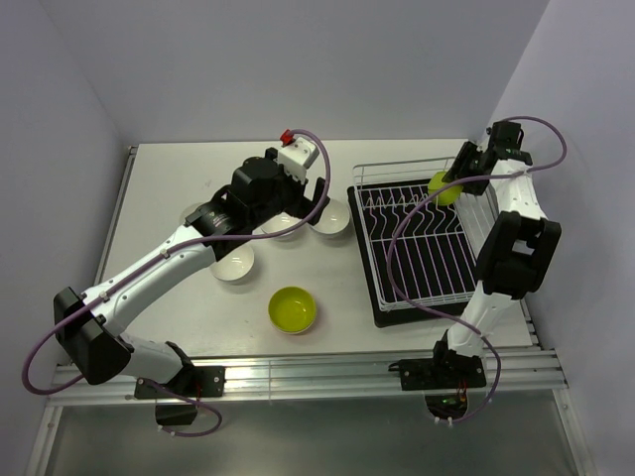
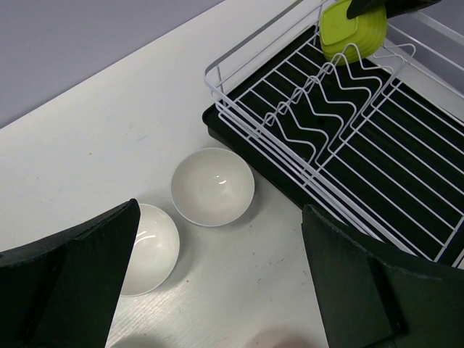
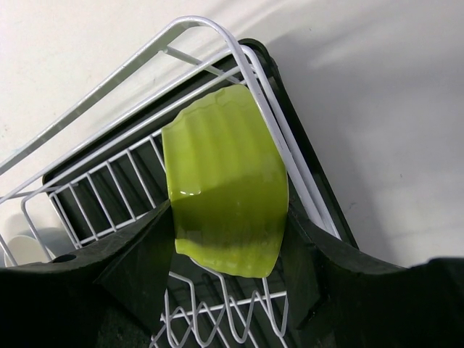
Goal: Load the bowls into the dish rack
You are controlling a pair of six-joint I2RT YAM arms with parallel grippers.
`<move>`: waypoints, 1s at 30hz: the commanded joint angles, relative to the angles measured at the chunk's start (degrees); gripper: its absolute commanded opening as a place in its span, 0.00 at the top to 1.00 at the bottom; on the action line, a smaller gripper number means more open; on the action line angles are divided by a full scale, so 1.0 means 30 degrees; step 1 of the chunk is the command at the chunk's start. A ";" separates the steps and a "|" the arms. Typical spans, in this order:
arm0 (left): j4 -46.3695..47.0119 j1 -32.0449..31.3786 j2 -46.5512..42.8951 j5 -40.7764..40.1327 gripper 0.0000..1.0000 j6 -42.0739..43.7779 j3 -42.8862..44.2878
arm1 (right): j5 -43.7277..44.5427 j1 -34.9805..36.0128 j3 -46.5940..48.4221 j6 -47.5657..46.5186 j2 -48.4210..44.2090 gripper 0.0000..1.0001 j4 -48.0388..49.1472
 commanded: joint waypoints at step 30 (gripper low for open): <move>-0.1418 0.1585 -0.0698 0.2149 0.01 -0.0751 -0.0138 | 0.0608 0.0127 0.2502 -0.0777 -0.1197 0.07 -0.4232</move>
